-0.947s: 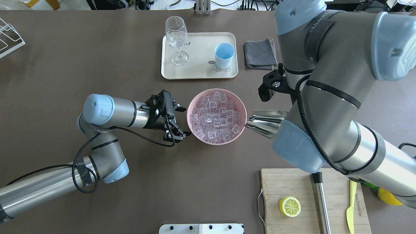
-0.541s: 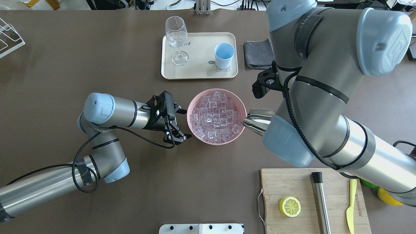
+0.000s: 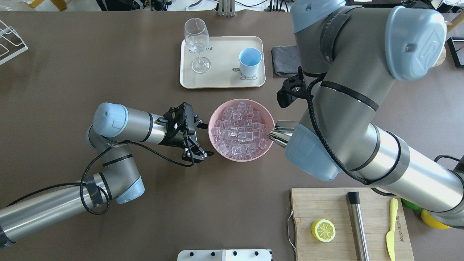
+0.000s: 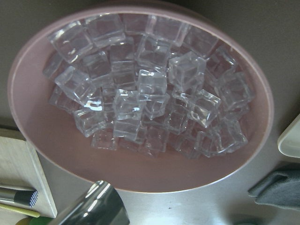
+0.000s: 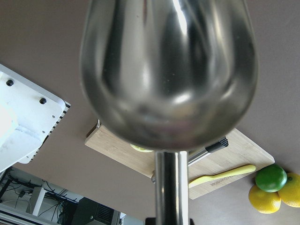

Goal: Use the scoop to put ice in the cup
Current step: 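Lower the scoop into the ice cubes in the pink bowl with the right gripper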

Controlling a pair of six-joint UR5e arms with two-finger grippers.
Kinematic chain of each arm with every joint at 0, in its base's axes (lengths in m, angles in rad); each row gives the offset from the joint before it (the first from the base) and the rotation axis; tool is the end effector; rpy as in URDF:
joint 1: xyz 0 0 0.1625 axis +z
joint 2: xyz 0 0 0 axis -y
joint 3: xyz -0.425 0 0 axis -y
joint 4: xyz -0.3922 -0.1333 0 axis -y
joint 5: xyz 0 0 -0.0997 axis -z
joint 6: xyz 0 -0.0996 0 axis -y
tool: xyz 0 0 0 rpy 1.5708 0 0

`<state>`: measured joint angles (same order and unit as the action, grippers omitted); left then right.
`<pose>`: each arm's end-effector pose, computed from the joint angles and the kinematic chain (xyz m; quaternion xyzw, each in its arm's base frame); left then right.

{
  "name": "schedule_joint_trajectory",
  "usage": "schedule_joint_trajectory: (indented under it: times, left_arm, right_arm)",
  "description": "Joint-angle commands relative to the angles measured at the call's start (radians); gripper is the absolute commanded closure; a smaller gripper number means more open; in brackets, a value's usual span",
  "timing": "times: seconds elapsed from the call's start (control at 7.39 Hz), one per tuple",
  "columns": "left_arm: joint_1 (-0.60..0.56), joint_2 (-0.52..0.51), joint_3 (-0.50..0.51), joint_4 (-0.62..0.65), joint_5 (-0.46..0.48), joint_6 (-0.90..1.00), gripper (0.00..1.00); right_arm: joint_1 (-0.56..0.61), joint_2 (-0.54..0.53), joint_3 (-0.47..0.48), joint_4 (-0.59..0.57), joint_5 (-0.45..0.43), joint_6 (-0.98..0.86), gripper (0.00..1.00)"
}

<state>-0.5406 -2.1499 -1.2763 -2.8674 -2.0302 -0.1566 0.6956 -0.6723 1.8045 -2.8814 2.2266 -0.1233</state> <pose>0.5519 -0.4353 0.3075 0.4842 0.5198 0.4364 0.5522 -0.4012 -0.4294 0.1675 -0.1962 -0.2674 -0.4263 0.8416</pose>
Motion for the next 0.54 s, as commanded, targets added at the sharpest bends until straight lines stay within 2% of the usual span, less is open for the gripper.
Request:
schedule_joint_trajectory:
  times: [0.0, 0.41]
  left_arm:
    - [-0.01, 0.001, 0.0, 0.0, 0.002, 0.0, 0.01]
    - [-0.013, 0.007, 0.002, 0.0, 0.002, -0.001, 0.01]
  right_arm:
    - [-0.057, 0.043, -0.048, -0.015, -0.068, 0.01, 1.0]
    - [-0.094, 0.085, -0.091, -0.018, -0.132, 0.01, 1.0]
